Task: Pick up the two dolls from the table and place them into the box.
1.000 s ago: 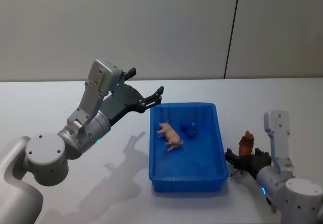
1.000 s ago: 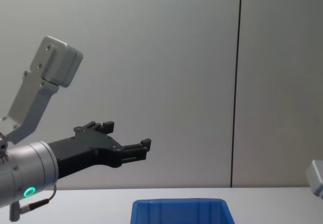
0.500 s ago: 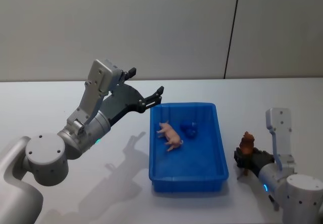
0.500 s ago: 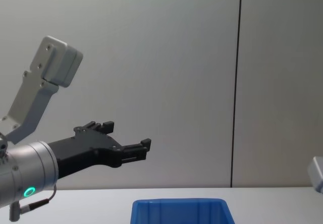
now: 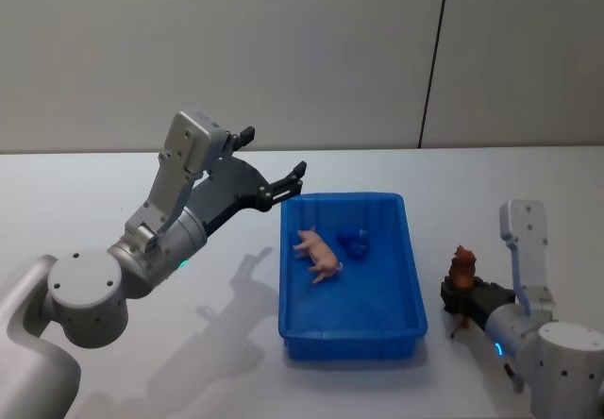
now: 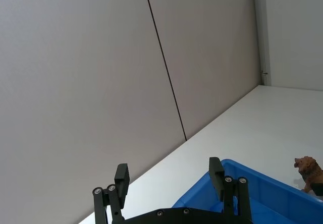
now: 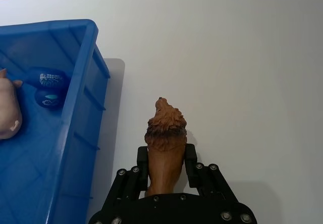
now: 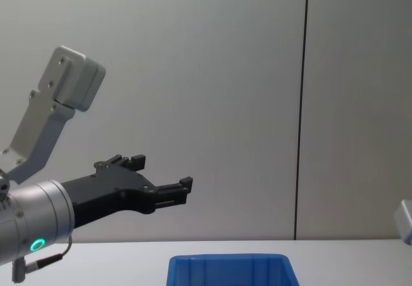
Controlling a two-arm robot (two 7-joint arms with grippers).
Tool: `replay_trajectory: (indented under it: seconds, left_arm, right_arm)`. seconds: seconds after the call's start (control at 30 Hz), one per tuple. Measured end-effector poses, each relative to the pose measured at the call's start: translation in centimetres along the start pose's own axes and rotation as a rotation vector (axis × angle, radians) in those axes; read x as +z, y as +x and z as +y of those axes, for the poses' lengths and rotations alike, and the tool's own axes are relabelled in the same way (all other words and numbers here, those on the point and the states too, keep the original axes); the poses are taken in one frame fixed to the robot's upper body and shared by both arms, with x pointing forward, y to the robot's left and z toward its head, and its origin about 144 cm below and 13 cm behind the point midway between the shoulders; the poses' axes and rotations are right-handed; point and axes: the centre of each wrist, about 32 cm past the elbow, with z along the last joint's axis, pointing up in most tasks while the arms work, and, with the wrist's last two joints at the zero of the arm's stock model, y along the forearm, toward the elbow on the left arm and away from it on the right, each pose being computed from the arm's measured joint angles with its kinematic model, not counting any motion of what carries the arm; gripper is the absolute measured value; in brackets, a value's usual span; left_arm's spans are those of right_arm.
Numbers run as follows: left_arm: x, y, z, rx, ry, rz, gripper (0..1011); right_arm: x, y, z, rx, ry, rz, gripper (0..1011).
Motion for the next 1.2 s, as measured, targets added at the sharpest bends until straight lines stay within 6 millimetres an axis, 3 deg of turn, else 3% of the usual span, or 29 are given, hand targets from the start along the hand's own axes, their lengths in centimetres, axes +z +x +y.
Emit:
replay_trajectory:
  seconds: [0.53,1.2]
  left_arm:
    - [0.0,0.0,0.0,0.000,0.000,0.000,1001]
    - [0.0,0.0,0.0,0.000,0.000,0.000,1001]
  right_arm:
    - [1.4,-0.1,-0.7,0.056,0.132,-0.064,407]
    - [4.3,-1.2,-1.9,0.272,0.392,-0.212,407]
